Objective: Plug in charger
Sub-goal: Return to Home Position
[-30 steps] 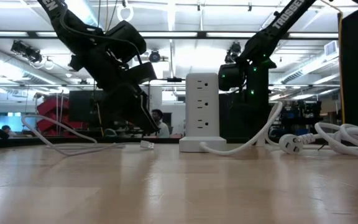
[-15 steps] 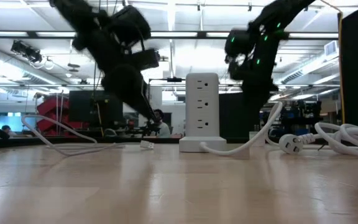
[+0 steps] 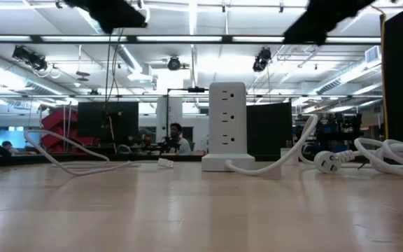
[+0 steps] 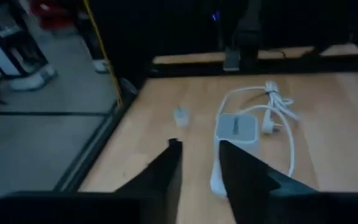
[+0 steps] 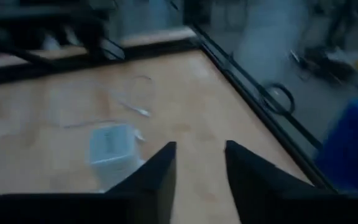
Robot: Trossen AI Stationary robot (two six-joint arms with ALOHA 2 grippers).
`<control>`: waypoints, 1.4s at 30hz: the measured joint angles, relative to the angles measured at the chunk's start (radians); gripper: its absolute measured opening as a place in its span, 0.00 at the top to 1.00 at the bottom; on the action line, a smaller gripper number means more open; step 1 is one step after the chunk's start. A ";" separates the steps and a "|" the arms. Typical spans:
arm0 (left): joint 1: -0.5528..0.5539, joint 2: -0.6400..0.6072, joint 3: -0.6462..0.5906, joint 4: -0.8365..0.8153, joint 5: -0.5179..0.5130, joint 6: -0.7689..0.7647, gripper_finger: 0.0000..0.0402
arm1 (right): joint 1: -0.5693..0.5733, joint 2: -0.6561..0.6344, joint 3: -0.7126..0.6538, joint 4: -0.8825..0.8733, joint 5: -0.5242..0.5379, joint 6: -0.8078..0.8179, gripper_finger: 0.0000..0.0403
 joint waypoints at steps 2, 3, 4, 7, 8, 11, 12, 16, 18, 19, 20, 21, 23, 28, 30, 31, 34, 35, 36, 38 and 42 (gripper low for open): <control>0.005 -0.104 -0.050 -0.002 -0.059 0.005 0.96 | 0.009 -0.098 -0.096 0.018 0.015 -0.013 0.94; 0.008 -0.153 -0.072 -0.021 -0.078 0.001 0.98 | 0.010 -0.144 -0.142 0.030 0.017 -0.027 0.97; 0.011 -0.202 -0.093 -0.042 -0.088 -0.005 0.98 | 0.011 -0.187 -0.183 0.046 0.017 -0.039 0.98; 0.012 -0.320 -0.157 -0.052 -0.087 -0.030 0.99 | 0.011 -0.310 -0.293 0.111 0.017 -0.088 0.98; 0.011 -0.359 -0.182 -0.046 -0.086 -0.031 1.00 | 0.011 -0.347 -0.325 0.140 0.017 -0.100 0.99; 0.013 -0.460 -0.267 0.011 -0.091 -0.032 1.00 | 0.011 -0.451 -0.416 0.242 0.016 -0.130 1.00; 0.013 -0.490 -0.294 0.027 -0.091 -0.030 1.00 | 0.011 -0.477 -0.443 0.272 0.016 -0.133 0.99; 0.013 -0.570 -0.398 0.072 -0.090 -0.005 1.00 | 0.011 -0.565 -0.544 0.358 -0.013 -0.133 1.00; 0.013 -0.589 -0.441 0.086 -0.086 -0.006 1.00 | 0.010 -0.590 -0.590 0.388 -0.041 -0.118 1.00; 0.013 -0.592 -0.461 0.087 -0.067 -0.009 1.00 | 0.010 -0.604 -0.613 0.394 -0.056 -0.109 1.00; 0.013 -0.593 -0.481 0.091 -0.044 -0.018 1.00 | 0.010 -0.615 -0.633 0.396 -0.069 -0.101 1.00; 0.013 -0.593 -0.502 0.092 -0.020 -0.029 1.00 | 0.010 -0.621 -0.652 0.412 -0.081 -0.093 1.00; 0.013 -0.592 -0.547 0.111 0.018 -0.046 1.00 | 0.010 -0.638 -0.690 0.440 -0.089 -0.083 1.00; 0.014 -0.599 -0.656 0.205 0.031 -0.051 1.00 | 0.006 -0.652 -0.730 0.450 -0.082 -0.084 1.00; 0.017 -0.599 -0.691 0.249 0.032 -0.050 1.00 | 0.002 -0.651 -0.730 0.453 -0.081 -0.081 1.00; 0.022 -0.599 -0.704 0.266 0.035 -0.050 1.00 | 0.000 -0.651 -0.730 0.452 -0.083 -0.081 1.00; 0.038 -0.599 -0.715 0.288 0.082 -0.053 1.00 | 0.000 -0.650 -0.730 0.448 -0.085 -0.075 1.00; 0.040 -0.599 -0.715 0.286 0.106 -0.057 1.00 | 0.000 -0.650 -0.730 0.440 -0.086 -0.070 1.00; 0.040 -0.598 -0.715 0.287 0.130 -0.058 1.00 | 0.000 -0.650 -0.730 0.431 -0.086 -0.062 1.00; 0.039 -0.598 -0.715 0.296 0.155 -0.052 1.00 | 0.000 -0.650 -0.730 0.412 -0.082 -0.039 1.00; 0.040 -0.598 -0.715 0.292 0.156 -0.028 1.00 | 0.000 -0.650 -0.731 0.401 -0.040 0.004 1.00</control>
